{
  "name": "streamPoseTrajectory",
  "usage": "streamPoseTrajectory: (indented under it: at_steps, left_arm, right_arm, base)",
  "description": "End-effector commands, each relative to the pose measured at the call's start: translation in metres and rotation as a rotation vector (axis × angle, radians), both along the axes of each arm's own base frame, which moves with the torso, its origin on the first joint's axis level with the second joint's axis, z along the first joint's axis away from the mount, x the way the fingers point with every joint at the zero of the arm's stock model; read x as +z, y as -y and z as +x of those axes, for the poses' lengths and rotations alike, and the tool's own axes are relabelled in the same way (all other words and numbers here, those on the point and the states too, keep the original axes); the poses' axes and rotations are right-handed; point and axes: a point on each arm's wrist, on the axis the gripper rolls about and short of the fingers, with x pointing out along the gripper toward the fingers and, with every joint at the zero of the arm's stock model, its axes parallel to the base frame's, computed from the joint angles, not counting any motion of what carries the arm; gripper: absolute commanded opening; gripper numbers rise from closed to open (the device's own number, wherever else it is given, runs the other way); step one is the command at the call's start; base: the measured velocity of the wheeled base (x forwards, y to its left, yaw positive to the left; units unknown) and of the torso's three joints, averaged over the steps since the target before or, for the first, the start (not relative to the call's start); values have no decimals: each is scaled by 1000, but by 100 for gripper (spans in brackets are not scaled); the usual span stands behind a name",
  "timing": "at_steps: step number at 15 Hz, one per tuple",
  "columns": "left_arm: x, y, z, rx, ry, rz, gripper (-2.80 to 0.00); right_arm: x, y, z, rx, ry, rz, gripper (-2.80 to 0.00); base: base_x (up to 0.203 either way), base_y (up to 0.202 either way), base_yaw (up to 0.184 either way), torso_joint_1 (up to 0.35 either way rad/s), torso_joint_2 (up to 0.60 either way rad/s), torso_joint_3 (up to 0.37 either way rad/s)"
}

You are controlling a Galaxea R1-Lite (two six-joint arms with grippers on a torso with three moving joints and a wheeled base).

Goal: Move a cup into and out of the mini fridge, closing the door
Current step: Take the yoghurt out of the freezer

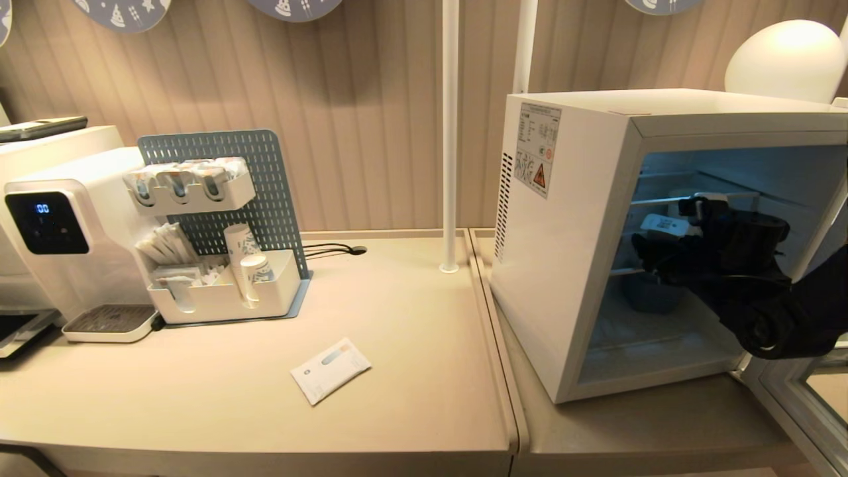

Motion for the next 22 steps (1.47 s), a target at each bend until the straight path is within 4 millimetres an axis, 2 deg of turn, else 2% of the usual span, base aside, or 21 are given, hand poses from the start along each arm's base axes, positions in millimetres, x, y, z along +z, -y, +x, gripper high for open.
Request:
streamPoseTrajectory:
  at_steps: [1,6,7,10,13,18,22]
  left_arm:
    - [0,0,0,1,-1,0,-280]
    - [0,0,0,1,-1,-1,-280]
    - [0,0,0,1,-1,-1,-280]
    - [0,0,0,1,-1,-1,-280]
    - [0,0,0,1,-1,-1,-280]
    - [0,0,0,1,-1,-1,-280]
    - [0,0,0,1,-1,-1,-280]
  right_arm:
    - [-3,0,11,0,15,-1,0]
    - [-13,3,42,2,25,-3,0]
    - [-14,3,45,0,21,-3,-280]
    - [-15,4,45,0,-1,-1,-280]
    - [-20,4,35,0,-35,2,-280]
    - [-21,2,-4,38,-43,8,-280]
    - [-10,0,-35,55,-6,-5,-280]
  base:
    - [0,0,0,0,0,0]
    - [0,0,0,0,0,0]
    - [0,0,0,0,0,0]
    - [0,0,0,0,0,0]
    - [0,0,0,0,0,0]
    - [0,0,0,0,0,0]
    - [0,0,0,0,0,0]
